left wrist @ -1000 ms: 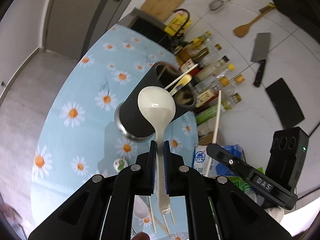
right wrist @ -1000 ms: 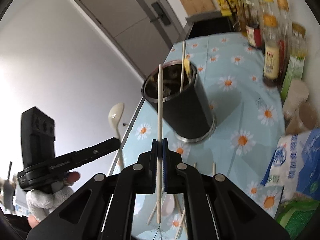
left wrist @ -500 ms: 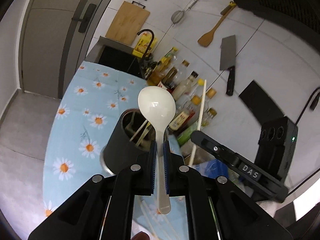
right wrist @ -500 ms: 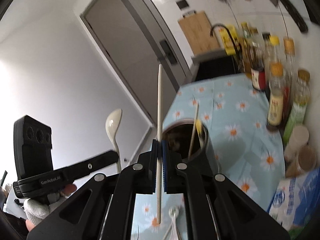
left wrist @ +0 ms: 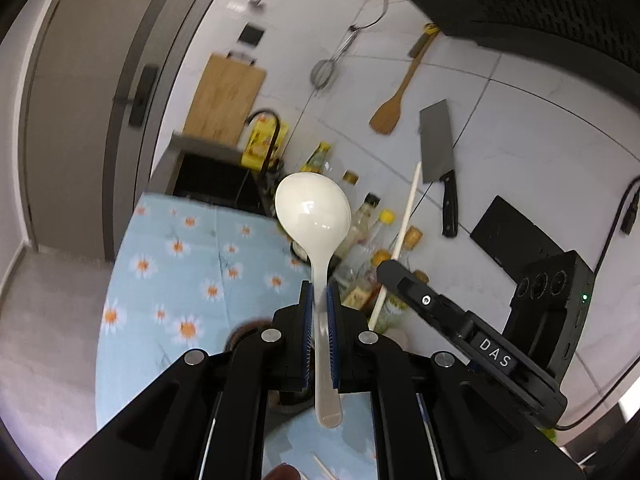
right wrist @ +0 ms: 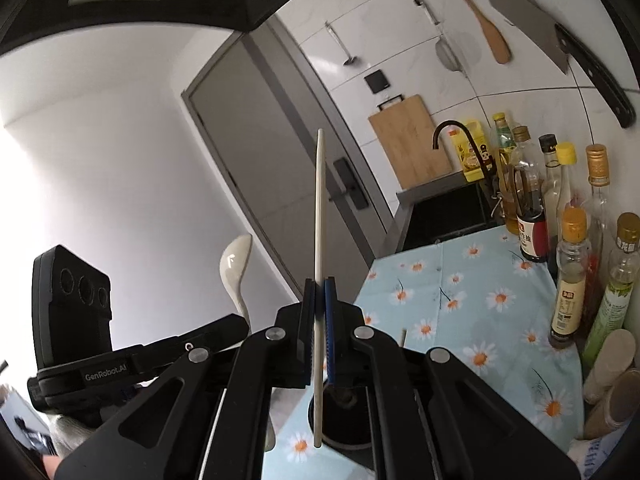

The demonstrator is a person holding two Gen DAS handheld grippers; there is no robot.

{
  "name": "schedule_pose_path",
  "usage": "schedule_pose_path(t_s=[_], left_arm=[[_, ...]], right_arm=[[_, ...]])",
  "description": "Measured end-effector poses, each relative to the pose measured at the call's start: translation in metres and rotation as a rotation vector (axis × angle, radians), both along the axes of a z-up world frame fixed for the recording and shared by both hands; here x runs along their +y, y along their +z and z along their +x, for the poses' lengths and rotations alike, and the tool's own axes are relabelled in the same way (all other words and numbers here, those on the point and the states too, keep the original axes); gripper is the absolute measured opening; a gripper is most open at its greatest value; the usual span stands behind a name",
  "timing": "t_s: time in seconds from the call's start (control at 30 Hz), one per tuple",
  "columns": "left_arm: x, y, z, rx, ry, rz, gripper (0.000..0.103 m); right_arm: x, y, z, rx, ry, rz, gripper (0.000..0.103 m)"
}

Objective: Organize utensils

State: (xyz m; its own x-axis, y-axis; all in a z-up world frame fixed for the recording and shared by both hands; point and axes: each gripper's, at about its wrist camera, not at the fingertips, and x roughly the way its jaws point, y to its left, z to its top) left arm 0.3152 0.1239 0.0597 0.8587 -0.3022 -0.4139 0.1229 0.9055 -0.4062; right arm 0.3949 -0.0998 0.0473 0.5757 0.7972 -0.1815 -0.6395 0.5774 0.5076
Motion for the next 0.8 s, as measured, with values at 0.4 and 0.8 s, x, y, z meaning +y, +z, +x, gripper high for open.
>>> schedule_pose_path(t_s=[0.4, 0.8], left_arm=[[-0.010, -0.009, 0.024, -0.083, -0.008, 0.121, 0.006], [-0.018, -0.068, 0.038, -0.010, -0.051, 0.179, 0.007]], right_arm=[[0.006, -0.019, 0.025, -0.036, -0.067, 0.008, 0.006], [0.026, -0.060, 0.034, 0.017, -0.050, -0.084, 0.006]])
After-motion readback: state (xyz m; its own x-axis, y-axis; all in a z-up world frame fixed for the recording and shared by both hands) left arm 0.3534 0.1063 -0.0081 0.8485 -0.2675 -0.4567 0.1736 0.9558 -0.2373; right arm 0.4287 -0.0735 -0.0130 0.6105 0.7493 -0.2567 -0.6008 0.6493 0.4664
